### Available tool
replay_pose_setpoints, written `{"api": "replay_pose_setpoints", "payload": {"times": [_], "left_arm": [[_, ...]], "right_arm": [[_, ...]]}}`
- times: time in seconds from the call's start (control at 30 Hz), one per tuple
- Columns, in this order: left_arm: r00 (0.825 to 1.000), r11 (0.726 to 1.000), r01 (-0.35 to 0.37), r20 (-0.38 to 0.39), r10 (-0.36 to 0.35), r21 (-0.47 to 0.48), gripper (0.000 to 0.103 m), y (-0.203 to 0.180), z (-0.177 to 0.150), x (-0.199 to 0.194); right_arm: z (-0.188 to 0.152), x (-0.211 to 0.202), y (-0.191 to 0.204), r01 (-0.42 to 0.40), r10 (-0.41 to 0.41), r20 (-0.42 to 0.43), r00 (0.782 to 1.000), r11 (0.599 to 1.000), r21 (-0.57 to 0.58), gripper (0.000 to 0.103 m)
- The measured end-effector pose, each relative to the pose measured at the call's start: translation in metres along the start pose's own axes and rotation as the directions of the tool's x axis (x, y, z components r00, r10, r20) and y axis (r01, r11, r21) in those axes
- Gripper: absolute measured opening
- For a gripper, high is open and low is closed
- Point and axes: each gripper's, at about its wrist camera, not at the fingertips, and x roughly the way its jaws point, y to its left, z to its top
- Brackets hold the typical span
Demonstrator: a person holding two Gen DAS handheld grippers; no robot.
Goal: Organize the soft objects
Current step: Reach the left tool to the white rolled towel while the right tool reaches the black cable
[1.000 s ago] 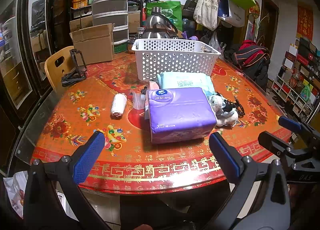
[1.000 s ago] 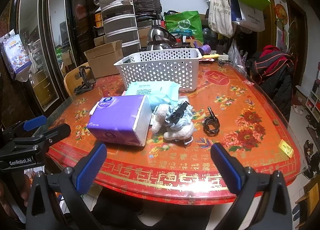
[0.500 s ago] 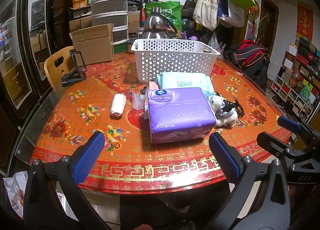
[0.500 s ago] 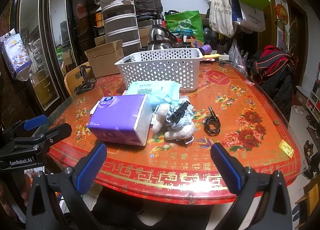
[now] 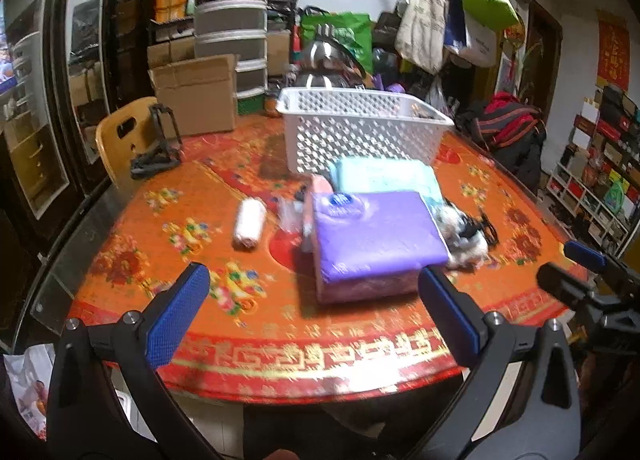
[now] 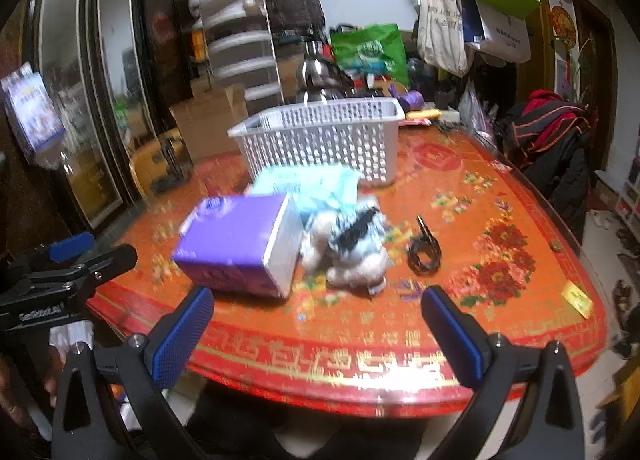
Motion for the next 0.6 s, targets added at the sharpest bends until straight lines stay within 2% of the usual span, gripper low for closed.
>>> {"api": "replay_pose_setpoints", "payload": {"times": [0.03,0.1,0.17,0.23,0.3,0.37,0.43,0.5,0.57,0.6], "left_arm": [[1.000,1.000,-0.004,0.012,0.004,-0.004,0.103,0.003,0.002,0.000],[0.999,0.999,0.026,0.040,-0.025,-0.035,0.103,0.017,0.006,0.001],[0.998,0.996,0.037,0.050,-0.033,-0.076,0.103,0.033,0.010,0.007],[0.998,0.996,-0.026,0.061,0.031,-0.081,0.103,0.047,0.014,0.017],[0.995,0.993,-0.089,0.026,0.092,-0.081,0.103,0.059,0.017,0.034],[0.996,0.993,-0.088,-0.040,0.085,-0.076,0.103,0.073,0.021,0.057],[0.993,0.994,-0.081,-0.094,0.074,-0.072,0.103,0.086,0.023,0.078],[0.989,0.994,-0.088,-0.122,0.079,-0.070,0.103,0.097,0.023,0.095],[0.982,0.991,-0.112,-0.157,0.100,-0.071,0.103,0.107,0.024,0.110],[0.981,0.991,-0.110,-0.171,0.096,-0.075,0.103,0.113,0.022,0.118]], "right_arm": [[0.001,0.001,-0.007,0.006,-0.006,0.019,1.000,1.000,0.009,0.103],[0.001,0.005,-0.021,0.071,-0.072,0.047,0.996,0.997,0.022,0.103],[-0.001,0.018,-0.040,0.155,-0.155,0.020,0.988,0.988,0.028,0.103],[-0.001,0.032,-0.061,0.160,-0.159,-0.021,0.987,0.985,0.062,0.103],[-0.001,0.048,-0.079,0.152,-0.144,-0.081,0.986,0.983,0.100,0.103],[0.001,0.067,-0.090,0.159,-0.146,-0.131,0.981,0.982,0.100,0.103],[-0.001,0.077,-0.097,0.176,-0.163,-0.136,0.977,0.980,0.088,0.103],[-0.002,0.086,-0.101,0.177,-0.163,-0.155,0.974,0.981,0.085,0.098],[-0.001,0.096,-0.106,0.173,-0.156,-0.170,0.973,0.981,0.091,0.080],[0.000,0.100,-0.108,0.169,-0.152,-0.179,0.972,0.981,0.090,0.078]]}}
